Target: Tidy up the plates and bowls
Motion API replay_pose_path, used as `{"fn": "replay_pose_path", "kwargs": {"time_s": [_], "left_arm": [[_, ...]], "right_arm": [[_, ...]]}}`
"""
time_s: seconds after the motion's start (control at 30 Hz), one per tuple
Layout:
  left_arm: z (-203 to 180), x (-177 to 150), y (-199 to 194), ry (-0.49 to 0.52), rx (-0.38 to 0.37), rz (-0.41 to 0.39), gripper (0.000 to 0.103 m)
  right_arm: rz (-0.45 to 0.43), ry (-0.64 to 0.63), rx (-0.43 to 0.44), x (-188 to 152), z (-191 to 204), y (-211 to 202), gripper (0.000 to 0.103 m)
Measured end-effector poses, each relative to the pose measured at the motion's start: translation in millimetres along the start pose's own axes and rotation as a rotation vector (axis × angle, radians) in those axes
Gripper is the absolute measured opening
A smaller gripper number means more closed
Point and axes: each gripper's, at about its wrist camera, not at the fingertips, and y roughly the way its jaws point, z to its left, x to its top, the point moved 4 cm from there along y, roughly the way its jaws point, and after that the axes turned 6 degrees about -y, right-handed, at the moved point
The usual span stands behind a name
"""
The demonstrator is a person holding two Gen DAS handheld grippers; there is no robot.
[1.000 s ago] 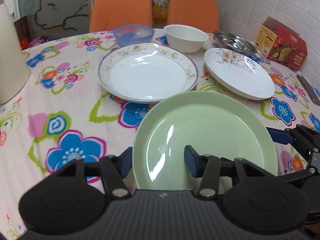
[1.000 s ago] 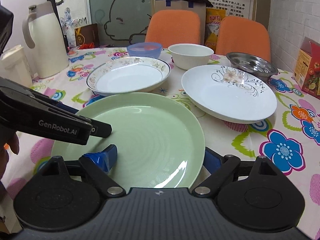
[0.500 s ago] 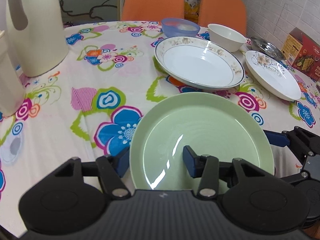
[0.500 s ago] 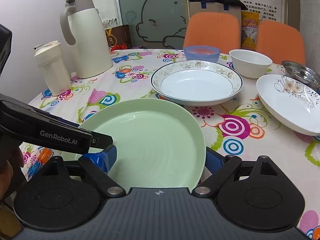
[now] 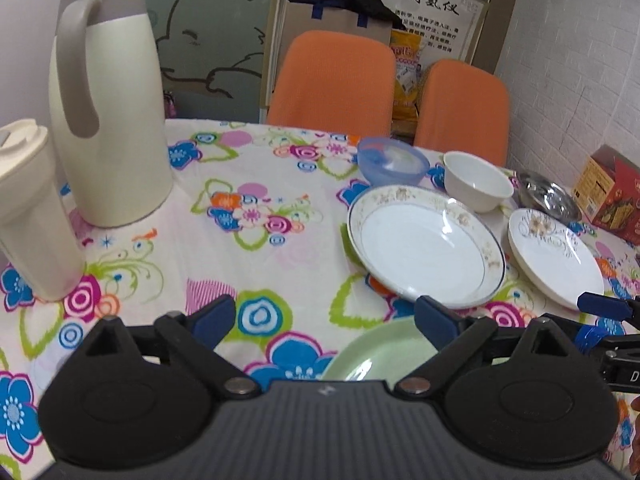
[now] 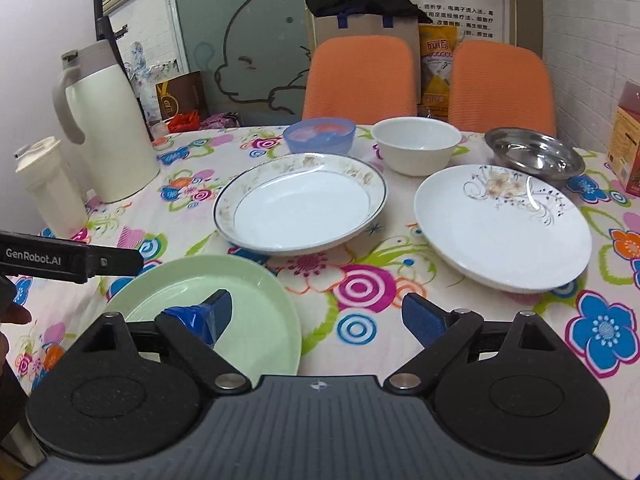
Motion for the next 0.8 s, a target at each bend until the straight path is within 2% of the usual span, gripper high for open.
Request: {"fn": "replay_pose_path", "kwargs": {"time_s": [0.13,0.23,0.37,0.5,0.7,0.8], "left_arm": [[-6.6,29.9,19.3,0.004,-0.028,-0.024,0.097],[-16.7,48.9,48.6,0.030,-0.067,0.014,0.097],[-25.6,62.9,95.2,0.038,-0.082,0.093,0.097],[-32.1,62.6,130.8,0.034,-0.095,0.167,0.097],[-37.5,57.5,152.9,0.060,-0.075,0.181,0.097],[-37.2,55.4,158.6,0.052,-0.077,0.194,0.097]], "right_arm": [[-0.045,0.012,0.035,26.9,-11.9,3.9,0.079],[-0.073,-0.055,0.057,45.6,-14.4,19.9,0.080],[-0.039,-0.110,0.023,69.6,-20.0,61.9,0.080],[0.026,-0.096,0.013,79.2,-31.1,105.2,0.080],[0.122,-0.092,0.027,71.5,-31.9,143.2,0.080],[0.122,-0.106,0.016,67.8,-27.8,146.0,0.081]]}}
